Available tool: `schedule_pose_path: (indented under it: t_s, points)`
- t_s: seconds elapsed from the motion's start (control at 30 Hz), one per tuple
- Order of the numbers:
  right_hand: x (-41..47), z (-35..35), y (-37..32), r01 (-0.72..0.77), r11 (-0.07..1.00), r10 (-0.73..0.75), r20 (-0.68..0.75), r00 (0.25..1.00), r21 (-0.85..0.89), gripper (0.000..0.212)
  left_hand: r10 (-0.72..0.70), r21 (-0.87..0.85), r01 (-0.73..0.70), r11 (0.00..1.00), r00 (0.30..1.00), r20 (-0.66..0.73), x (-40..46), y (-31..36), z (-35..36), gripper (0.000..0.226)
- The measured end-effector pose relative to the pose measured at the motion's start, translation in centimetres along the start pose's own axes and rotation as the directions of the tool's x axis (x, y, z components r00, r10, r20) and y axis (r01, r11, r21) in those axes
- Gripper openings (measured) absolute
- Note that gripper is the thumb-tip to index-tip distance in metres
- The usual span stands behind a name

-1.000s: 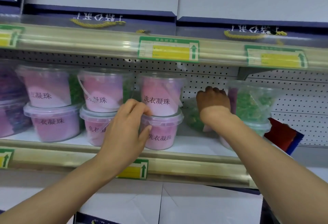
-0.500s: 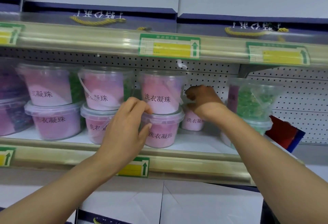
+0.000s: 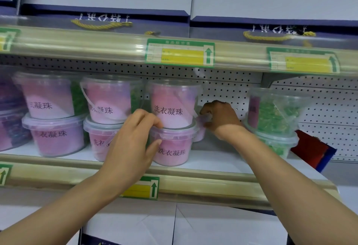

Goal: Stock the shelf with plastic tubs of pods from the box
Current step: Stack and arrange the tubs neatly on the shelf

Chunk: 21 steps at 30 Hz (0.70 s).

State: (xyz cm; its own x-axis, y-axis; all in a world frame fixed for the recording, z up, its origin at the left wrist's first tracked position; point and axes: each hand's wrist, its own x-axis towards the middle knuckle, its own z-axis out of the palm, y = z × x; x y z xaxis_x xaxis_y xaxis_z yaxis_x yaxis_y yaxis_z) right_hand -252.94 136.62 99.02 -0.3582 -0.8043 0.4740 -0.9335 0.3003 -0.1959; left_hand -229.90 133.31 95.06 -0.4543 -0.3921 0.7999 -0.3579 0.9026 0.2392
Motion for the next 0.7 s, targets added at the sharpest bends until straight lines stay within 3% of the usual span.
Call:
schedule_pose_path:
  t_s: [0.17,0.43,0.7]
  points:
    - [0.0,1.4,0.5,-0.117,0.989,0.121,-0.040,0.992,0.095,0.030,0.032,-0.005,-0.032,0.999,0.999,0.003,0.2,-0.1,0.0,0.030]
    - [0.5,2.2,0.3,-0.043,0.969,0.062,-0.070,0.996,0.243,0.022,0.026,0.006,-0.026,1.000,1.000,-0.008,-0.2,-0.2,-0.5,0.033]
    - [1.1,2.8,0.2,-0.003,0.973,0.023,-0.083,0.996,0.230,0.023,0.000,0.038,0.000,0.999,1.000,-0.003,-0.1,0.0,-0.6,0.033]
